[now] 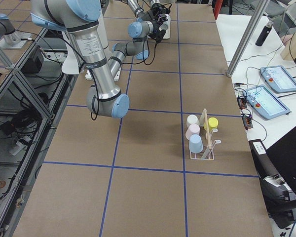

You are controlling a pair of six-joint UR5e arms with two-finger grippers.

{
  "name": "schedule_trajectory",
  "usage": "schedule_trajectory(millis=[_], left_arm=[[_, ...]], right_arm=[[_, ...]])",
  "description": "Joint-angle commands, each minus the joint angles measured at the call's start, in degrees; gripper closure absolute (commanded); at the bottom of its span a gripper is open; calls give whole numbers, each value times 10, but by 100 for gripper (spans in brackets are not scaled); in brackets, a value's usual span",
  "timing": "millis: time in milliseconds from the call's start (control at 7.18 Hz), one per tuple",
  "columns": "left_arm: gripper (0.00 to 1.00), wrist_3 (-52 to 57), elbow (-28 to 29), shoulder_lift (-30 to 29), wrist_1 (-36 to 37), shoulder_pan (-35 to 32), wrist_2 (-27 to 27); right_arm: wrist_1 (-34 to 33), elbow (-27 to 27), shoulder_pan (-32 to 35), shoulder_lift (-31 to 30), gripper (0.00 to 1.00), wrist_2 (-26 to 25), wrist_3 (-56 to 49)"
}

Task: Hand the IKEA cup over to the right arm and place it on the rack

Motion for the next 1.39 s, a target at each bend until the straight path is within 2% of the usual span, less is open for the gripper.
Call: schedule_trajectory(millis=[0,139,279,418,557,697,1115,1254], left_arm=[[100,0,-1,1,-6,4,0],[100,0,-1,2,-7,4,0],[100,0,-1,2,-7,4,0],[82,0,-1,2,-7,4,0],[24,1,0,1,-7,4,1],[0,1,0,2,-7,3,1],[0,20,-27,48,1,-17,-3],[0,70,-19,49,37,-42,-49]], right_arm=[[5,-1,0,0,13,0,0],[5,-1,0,1,36,-1,0],[5,0,0,0,64,-1,14],[5,0,0,0,81,-2,20],[5,0,0,0,87,-2,20],[6,0,0,0,87,-2,20],[-6,-6,12,-4,87,-24,-13],[-8,-31,29,-8,90,-28,-78]])
